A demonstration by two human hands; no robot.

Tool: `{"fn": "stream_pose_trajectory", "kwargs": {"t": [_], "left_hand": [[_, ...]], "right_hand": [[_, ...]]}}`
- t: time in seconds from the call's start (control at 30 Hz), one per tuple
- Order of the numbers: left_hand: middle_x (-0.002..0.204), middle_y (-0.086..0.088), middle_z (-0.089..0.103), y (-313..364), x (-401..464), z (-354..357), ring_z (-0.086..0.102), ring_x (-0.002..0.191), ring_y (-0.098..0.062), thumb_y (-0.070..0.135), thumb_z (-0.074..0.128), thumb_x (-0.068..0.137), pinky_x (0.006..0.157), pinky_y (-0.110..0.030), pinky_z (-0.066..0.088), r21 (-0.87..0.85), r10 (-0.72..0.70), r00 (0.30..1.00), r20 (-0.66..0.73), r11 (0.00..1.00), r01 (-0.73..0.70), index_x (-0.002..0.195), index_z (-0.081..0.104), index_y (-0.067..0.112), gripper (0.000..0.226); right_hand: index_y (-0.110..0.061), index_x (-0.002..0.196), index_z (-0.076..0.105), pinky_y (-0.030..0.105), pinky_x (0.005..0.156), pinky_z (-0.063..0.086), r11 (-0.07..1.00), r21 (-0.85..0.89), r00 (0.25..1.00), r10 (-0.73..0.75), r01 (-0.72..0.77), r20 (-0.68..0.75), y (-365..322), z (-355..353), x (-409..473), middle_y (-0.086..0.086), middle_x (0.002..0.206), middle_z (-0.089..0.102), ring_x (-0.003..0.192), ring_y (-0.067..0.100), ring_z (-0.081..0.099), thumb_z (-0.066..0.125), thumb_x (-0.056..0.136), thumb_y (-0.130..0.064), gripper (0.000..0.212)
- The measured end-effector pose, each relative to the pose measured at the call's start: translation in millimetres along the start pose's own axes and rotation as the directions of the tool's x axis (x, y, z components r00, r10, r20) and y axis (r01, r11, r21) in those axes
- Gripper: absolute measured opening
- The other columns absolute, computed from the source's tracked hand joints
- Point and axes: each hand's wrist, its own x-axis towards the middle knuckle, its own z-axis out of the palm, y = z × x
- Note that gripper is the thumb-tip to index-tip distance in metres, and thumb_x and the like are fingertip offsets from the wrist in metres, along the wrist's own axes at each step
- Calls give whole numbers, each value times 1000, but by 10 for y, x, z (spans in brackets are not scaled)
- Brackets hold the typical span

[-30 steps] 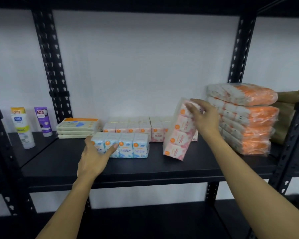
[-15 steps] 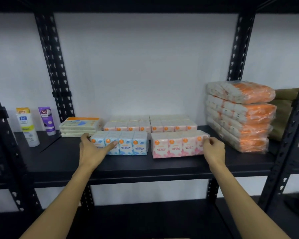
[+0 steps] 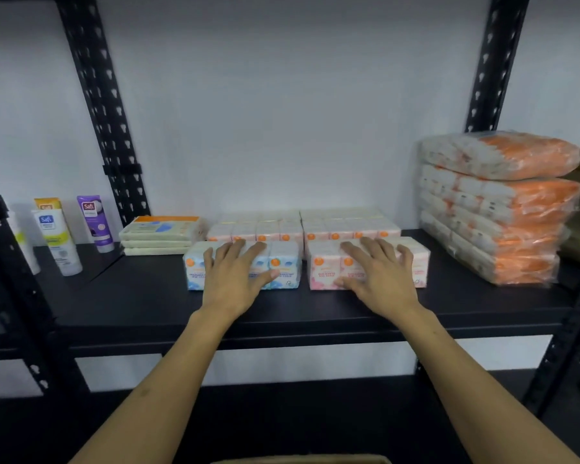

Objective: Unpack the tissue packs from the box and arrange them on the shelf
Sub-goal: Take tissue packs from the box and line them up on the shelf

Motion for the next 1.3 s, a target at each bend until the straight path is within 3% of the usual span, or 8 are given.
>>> {"fn": "stream_pose_trajectory", "kwargs": {"t": [0.47,0.77,0.93,1.07,1.17,1.23,1.3], "left_hand": [[151,-12,47,50,238,396,36,142,-36,67,54,91,118,-57,13,40,2,995,-104,999,2,145,52,31,64],[153,-13,41,83,268,419,32,144,-36,66,49,94,120,-59,10,89,2,997,-82,996,5,148,46,31,64],[167,-17,13,157,121,279,4,156,-35,71,46,93,122,-54,-8,49,-22,998,-62,998,25,160,22,28,82],[169,-15,2,267,-127,143,-2,156,-31,64,55,93,125,-49,-6,-23,1,992,-126,1000,-4,161,14,22,91],[170,-12,4,383,-498,168,0,157,-27,57,46,100,127,-46,3,-127,-54,991,-126,991,38,161,17,19,77],[168,-12,18,447,-798,235,13,156,-27,51,30,107,127,-46,12,-66,-24,993,-111,998,17,158,31,17,62],[161,-11,35,498,-1053,280,28,151,-26,47,23,108,125,-47,16,-16,18,996,-85,1000,-20,150,46,15,57]], "right_hand": [[-37,151,40,56,118,6,1000,-18,996,-27,25,-85,104,373,365,6,159,37,148,27,26,58,90,-63,69],[-33,151,39,59,117,9,998,-53,996,-29,25,-82,92,415,384,8,157,37,147,30,26,58,91,-62,69],[-32,156,31,63,119,2,1000,9,999,-3,4,-42,21,292,275,10,165,24,155,31,11,62,89,-61,79],[-28,155,31,66,119,1,999,44,991,-17,23,-132,-68,165,85,8,166,22,156,28,8,61,88,-64,82],[-25,145,48,59,120,13,994,99,984,-34,52,-173,-235,167,-250,4,160,36,153,26,23,49,97,-62,61],[-24,133,62,50,110,30,987,143,981,-49,77,-189,-370,252,-557,0,144,57,138,24,47,40,104,-55,48],[-22,129,67,45,109,31,985,152,973,-46,82,-226,-475,355,-831,-1,136,64,132,22,54,38,107,-48,45]]}}
